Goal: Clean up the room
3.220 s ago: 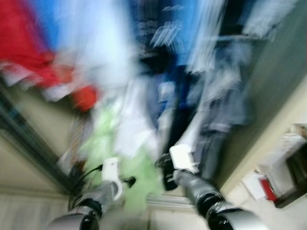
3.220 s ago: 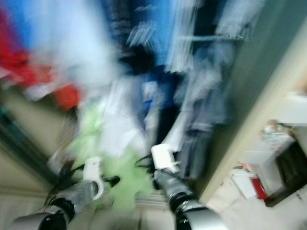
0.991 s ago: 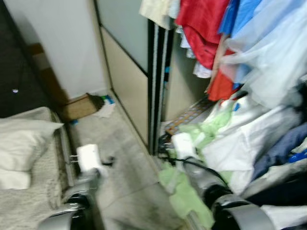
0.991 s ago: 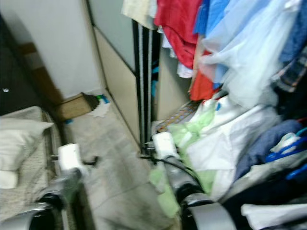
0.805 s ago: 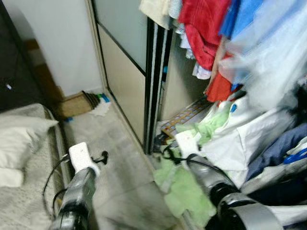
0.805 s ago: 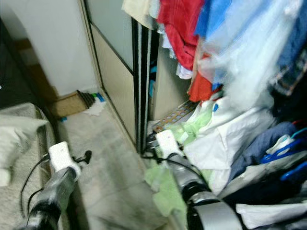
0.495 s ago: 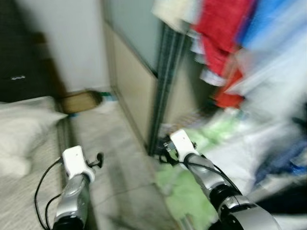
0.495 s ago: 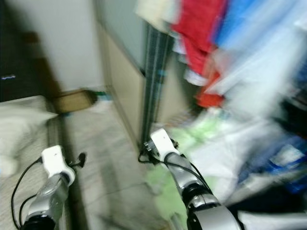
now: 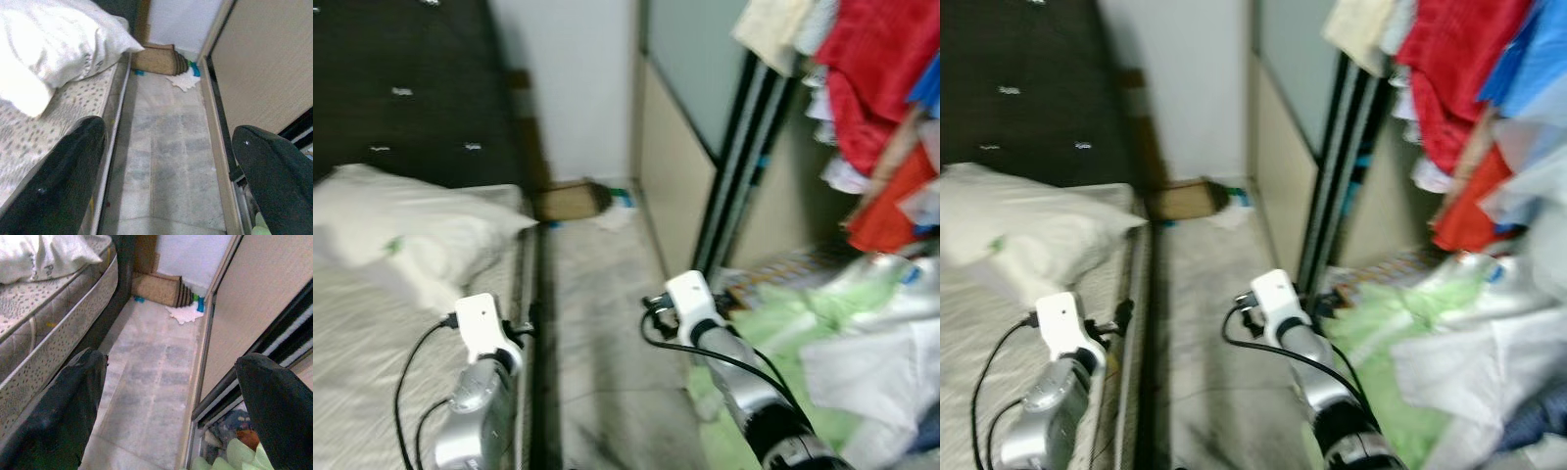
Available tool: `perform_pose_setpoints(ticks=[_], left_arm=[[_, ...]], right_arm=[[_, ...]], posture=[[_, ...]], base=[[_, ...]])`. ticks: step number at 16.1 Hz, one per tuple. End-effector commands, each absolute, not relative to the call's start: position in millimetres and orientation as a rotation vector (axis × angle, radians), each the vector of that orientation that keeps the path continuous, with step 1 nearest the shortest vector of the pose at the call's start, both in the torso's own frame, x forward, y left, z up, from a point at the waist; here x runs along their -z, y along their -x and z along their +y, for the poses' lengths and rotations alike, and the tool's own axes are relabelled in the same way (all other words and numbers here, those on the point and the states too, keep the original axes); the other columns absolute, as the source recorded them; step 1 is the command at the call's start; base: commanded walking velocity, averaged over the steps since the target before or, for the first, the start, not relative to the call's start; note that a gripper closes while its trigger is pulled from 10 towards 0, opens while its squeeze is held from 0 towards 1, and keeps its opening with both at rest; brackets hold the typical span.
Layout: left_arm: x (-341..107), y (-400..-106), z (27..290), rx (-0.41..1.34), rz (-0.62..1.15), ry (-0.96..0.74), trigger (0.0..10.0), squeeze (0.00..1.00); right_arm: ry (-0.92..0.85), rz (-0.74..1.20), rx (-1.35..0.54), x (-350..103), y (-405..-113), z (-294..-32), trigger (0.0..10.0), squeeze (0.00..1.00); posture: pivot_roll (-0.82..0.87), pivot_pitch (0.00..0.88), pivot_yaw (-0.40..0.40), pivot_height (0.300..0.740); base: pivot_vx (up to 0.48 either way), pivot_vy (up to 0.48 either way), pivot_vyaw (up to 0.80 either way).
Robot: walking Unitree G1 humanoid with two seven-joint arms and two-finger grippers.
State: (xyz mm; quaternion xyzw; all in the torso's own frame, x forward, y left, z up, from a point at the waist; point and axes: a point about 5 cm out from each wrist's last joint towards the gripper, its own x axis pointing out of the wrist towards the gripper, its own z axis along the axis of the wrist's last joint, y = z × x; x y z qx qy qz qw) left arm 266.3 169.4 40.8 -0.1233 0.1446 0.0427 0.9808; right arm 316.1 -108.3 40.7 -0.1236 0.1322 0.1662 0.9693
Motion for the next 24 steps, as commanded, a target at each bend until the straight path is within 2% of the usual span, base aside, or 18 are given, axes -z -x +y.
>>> perform_pose_setpoints(ticks=[1, 4, 8, 24], left_arm=[[-40, -262, 165, -0.079, 0.295, 0.256, 10.0, 0.00], [-47, -266, 156, -0.053, 0.287, 0.265, 10.0, 0.00], [-52, -271, 144, -0.009, 0.271, 0.241, 10.0, 0.00], [-55, -273, 147, 0.005, 0.259, 0.224, 10.0, 0.00]], right_arm=[[0.226, 0.231, -0.249, -47, -318, -120, 10.0, 0.00], [0.224, 0.215, -0.161, -49, -309, -133, 10.0, 0.00], [0.265, 0.197, -0.205, -55, -309, -134, 10.0, 0.00], [0.266, 0.189, -0.221, -60, -308, -128, 10.0, 0.00]], posture=[[-0.02, 0.000, -0.019, 0.740], [-0.07, 0.000, 0.010, 0.740], [-0.08, 0.000, -0.002, 0.740], [-0.07, 0.000, 0.019, 0.740]], base=[[0.000, 0.000, 0.80], [0.000, 0.000, 0.80], [0.000, 0.000, 0.80], [0.000, 0.000, 0.80]])
